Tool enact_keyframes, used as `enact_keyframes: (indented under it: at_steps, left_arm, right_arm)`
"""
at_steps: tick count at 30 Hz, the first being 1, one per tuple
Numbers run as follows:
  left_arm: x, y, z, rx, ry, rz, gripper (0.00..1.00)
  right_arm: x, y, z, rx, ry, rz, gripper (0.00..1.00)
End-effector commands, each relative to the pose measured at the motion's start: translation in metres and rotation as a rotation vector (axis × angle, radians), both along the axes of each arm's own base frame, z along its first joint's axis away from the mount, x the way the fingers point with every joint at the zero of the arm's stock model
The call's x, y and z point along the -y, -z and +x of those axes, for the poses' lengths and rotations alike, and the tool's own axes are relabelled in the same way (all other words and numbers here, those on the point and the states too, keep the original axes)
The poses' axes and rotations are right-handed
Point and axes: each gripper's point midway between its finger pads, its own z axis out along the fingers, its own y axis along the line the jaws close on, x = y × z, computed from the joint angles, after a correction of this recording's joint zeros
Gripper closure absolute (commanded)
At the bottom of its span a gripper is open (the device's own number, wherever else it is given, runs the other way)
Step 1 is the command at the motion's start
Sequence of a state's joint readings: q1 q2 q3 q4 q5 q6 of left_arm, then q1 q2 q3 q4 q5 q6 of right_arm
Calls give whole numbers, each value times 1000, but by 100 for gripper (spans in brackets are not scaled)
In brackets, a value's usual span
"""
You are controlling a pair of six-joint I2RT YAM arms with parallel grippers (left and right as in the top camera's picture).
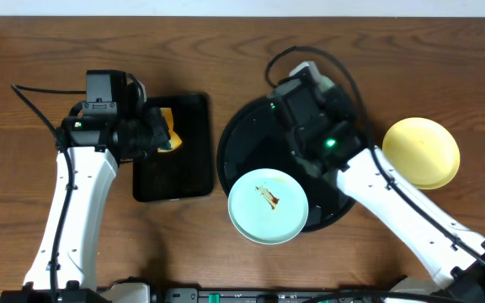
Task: Clean dirty plates on tray and stack at the side
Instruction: 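Carry the light-blue plate right and set it on the yellow plate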
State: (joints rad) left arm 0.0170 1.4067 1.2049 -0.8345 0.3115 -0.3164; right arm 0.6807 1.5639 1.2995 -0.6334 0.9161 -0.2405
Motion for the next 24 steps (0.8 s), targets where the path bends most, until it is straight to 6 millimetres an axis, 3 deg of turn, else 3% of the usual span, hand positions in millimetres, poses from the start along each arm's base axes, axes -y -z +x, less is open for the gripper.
enact_keyframes:
  at_steps: [1, 8, 16, 21, 24]
  left_arm:
    - [-1, -2, -2, 8, 5, 2, 92]
    - [-1, -2, -2, 8, 5, 2, 92]
    - [-1, -2, -2, 8, 5, 2, 92]
    - [-1, -2, -2, 8, 5, 2, 92]
    - [-1, -2, -2, 7, 5, 2, 92]
  right_arm:
    - [-11, -17, -8, 35, -39, -112, 99]
    - [4, -24, -3, 71, 23, -127, 99]
    - [-3, -25, -5, 75, 6, -122, 99]
    - [17, -22, 2, 104, 96, -35, 99]
    - [33, -11, 7, 90, 162, 74, 99]
